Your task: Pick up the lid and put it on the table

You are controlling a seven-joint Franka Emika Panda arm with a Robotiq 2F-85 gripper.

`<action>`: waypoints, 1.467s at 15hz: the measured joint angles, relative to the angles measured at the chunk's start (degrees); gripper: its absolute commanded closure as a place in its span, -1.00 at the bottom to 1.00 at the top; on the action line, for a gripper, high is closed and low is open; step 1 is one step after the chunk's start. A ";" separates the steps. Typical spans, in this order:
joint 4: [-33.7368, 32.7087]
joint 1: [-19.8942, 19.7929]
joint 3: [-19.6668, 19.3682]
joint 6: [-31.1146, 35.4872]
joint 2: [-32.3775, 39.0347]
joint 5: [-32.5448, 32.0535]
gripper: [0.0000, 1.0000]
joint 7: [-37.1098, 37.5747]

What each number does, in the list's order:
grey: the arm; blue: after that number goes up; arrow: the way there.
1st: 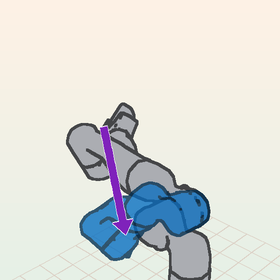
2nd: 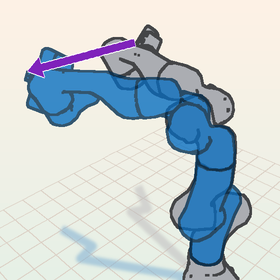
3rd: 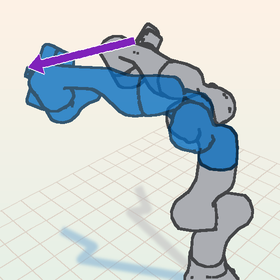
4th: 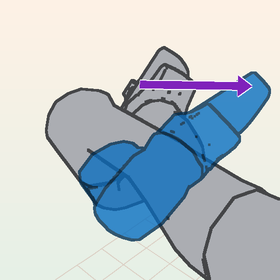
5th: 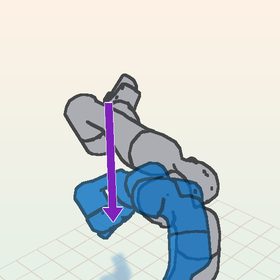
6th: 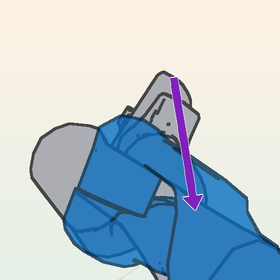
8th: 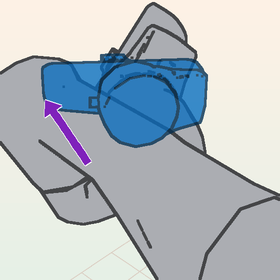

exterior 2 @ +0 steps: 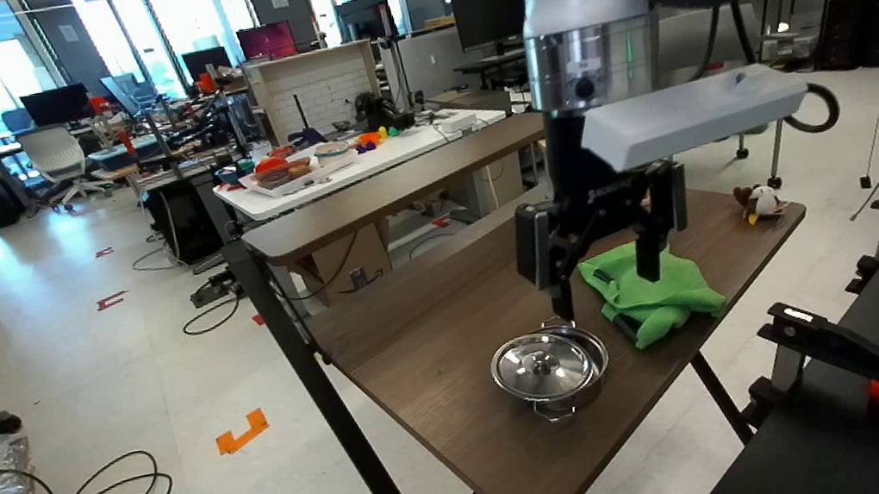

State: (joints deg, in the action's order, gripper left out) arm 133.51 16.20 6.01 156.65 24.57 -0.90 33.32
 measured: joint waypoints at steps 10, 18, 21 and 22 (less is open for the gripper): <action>-13.00 7.41 -4.01 -0.07 13.55 0.04 -0.35 0.16; -16.42 8.82 -4.94 -0.23 15.41 0.02 0.86 -0.90; -16.89 9.00 -5.61 -0.23 15.47 0.02 0.90 -1.66; -16.90 9.01 -5.82 -0.23 15.48 0.02 0.90 -1.87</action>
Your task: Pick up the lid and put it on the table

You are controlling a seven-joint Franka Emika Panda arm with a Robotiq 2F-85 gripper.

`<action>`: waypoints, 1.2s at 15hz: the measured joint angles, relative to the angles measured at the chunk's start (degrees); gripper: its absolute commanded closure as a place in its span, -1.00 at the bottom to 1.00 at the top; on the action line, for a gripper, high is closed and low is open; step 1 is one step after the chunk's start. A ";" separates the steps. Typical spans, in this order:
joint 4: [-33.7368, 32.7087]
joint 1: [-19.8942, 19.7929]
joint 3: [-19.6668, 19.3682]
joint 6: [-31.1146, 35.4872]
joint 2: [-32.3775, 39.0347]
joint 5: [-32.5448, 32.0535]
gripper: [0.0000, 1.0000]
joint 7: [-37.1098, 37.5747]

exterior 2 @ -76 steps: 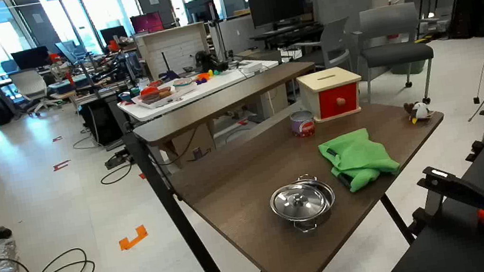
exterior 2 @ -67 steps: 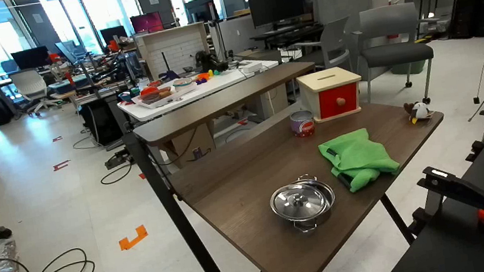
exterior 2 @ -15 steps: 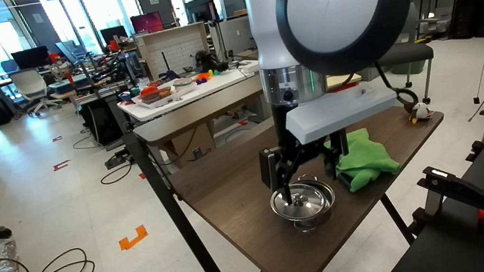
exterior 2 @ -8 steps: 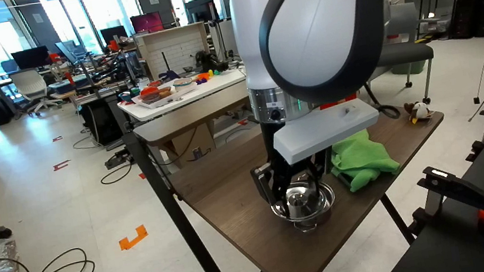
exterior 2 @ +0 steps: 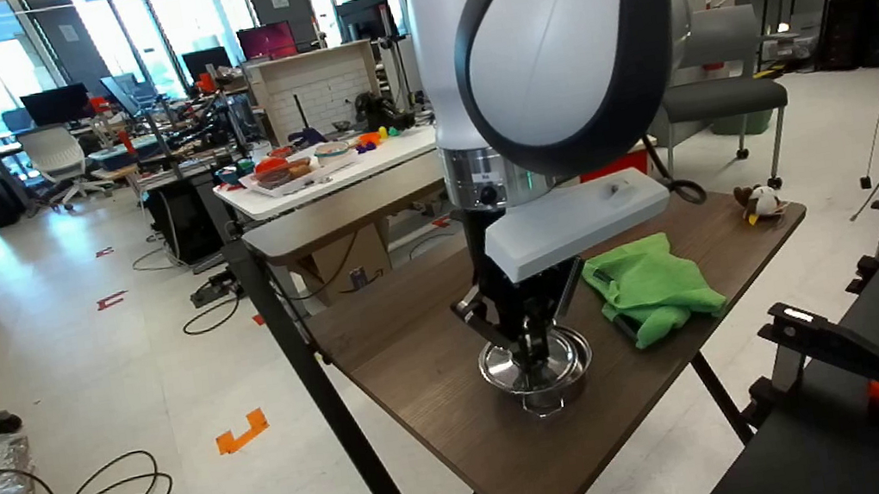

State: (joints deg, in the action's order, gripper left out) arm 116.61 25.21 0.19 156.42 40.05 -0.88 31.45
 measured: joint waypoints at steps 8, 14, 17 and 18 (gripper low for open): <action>-0.03 0.17 -1.28 -2.09 -1.99 0.00 0.90 -0.74; -7.81 0.22 -1.34 -13.87 -3.44 0.00 0.90 -0.22; -14.19 0.12 -1.53 -18.70 -1.27 -0.03 0.90 0.99; -16.52 0.10 -1.64 -19.95 0.04 -0.06 0.90 1.45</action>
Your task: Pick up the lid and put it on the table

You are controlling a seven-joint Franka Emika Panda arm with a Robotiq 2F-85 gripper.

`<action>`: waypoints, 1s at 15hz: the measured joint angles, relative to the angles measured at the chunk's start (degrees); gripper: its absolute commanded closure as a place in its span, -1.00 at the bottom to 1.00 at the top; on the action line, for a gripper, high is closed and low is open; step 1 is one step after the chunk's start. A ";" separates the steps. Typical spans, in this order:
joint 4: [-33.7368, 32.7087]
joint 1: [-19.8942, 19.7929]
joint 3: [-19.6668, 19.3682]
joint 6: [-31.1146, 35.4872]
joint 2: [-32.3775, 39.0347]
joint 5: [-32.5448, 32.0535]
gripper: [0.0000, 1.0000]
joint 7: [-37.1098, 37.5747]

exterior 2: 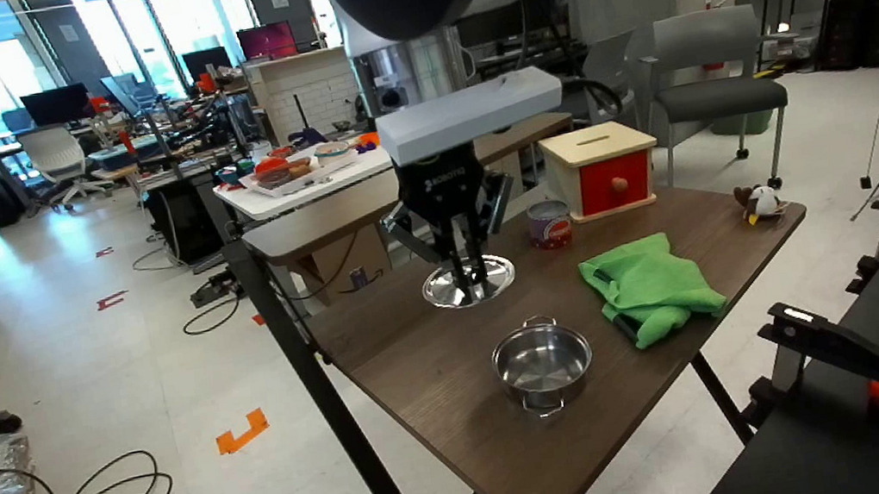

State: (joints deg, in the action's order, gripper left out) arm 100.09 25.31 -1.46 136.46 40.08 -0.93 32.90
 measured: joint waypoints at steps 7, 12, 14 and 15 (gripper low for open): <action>-16.25 -0.09 -1.49 -4.02 12.45 -1.20 0.90 1.42; -26.51 -0.18 -2.34 -5.46 20.72 -2.02 0.90 1.41; -29.89 -0.18 -2.64 -6.38 23.31 -2.09 0.90 1.40; -31.38 -0.18 -2.79 -6.84 24.41 -2.10 0.90 1.40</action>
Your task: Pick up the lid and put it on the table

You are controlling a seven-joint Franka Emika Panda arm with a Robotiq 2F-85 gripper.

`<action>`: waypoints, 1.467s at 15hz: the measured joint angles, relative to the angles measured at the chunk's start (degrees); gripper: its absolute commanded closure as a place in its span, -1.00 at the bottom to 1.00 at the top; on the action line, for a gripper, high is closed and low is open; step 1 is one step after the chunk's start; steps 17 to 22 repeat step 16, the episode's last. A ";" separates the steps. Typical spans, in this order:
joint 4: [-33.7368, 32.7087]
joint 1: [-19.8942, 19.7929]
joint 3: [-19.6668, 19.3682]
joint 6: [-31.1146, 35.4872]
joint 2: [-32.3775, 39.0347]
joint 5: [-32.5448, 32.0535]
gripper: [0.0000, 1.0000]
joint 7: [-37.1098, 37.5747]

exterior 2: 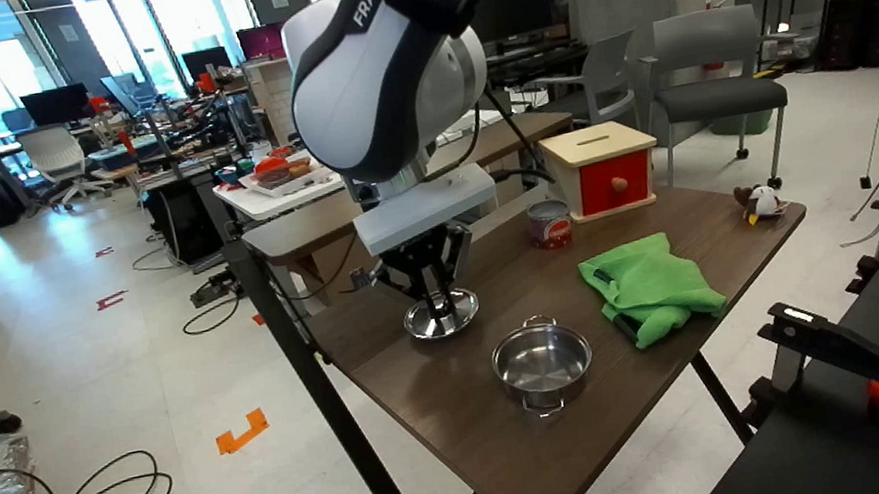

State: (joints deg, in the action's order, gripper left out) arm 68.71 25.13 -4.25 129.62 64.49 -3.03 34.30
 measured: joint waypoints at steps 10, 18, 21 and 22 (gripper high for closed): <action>-7.49 0.15 -0.05 -4.95 3.95 0.00 -0.99 -0.19; 2.31 0.00 -0.37 -4.24 -6.31 0.09 -1.00 -0.21; 2.31 0.00 -0.37 -4.24 -6.31 0.09 -1.00 -0.21; 2.31 0.00 -0.37 -4.24 -6.31 0.09 -1.00 -0.21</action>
